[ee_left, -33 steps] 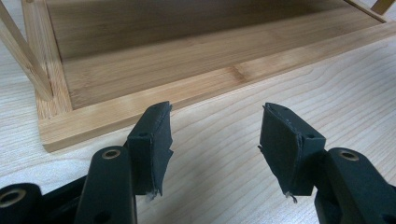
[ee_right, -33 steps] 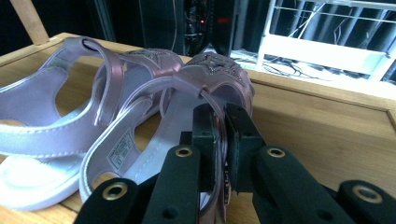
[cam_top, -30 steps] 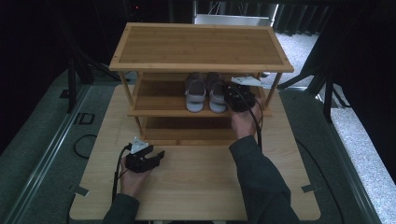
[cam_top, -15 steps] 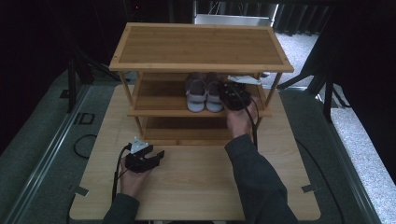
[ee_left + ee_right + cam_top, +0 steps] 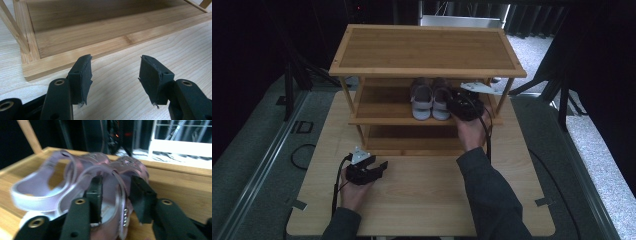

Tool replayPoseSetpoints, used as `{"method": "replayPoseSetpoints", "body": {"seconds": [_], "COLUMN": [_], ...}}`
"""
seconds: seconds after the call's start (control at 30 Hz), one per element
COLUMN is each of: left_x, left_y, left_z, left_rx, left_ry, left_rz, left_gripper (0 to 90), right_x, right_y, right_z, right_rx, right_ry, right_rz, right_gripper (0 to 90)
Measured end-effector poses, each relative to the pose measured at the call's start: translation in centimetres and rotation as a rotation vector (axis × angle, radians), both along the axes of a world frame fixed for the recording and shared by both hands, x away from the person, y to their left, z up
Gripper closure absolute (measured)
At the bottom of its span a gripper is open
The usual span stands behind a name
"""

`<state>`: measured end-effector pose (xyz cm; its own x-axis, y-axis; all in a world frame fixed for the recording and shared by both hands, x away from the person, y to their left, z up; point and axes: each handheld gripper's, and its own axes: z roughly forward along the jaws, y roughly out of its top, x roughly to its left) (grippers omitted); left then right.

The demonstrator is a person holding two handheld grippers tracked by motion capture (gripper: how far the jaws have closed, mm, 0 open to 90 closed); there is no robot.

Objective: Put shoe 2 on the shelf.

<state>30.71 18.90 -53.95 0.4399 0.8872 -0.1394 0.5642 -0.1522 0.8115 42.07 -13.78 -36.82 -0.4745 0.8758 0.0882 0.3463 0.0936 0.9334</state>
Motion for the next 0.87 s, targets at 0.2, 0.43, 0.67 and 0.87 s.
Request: {"method": "replayPoseSetpoints", "body": {"seconds": [0.2,0.43,0.67,0.87], "left_x": [0.0,0.0,0.0,0.0], "left_y": [0.0,-0.1,0.0,0.1], "left_z": [-0.1,-0.1,0.0,0.0], "left_rx": [0.003,0.004,0.003,0.004], "left_ry": [0.003,0.001,0.002,0.0], "left_rz": [0.0,-0.001,0.004,0.007], "left_gripper": [44.0,44.0,44.0,43.6], "right_x": [-1.3,-2.6,-4.8,-7.2], "right_y": [-1.4,-2.6,-4.0,-5.9], "right_z": [-0.1,0.1,-1.0,-3.1], "right_rx": [0.07,0.057,0.031,-0.028], "right_ry": [-0.068,-0.098,-0.114,-0.115], "right_rz": [0.0,0.019,0.04,0.072], "right_gripper": [57.0,56.3,55.0,53.4]}}
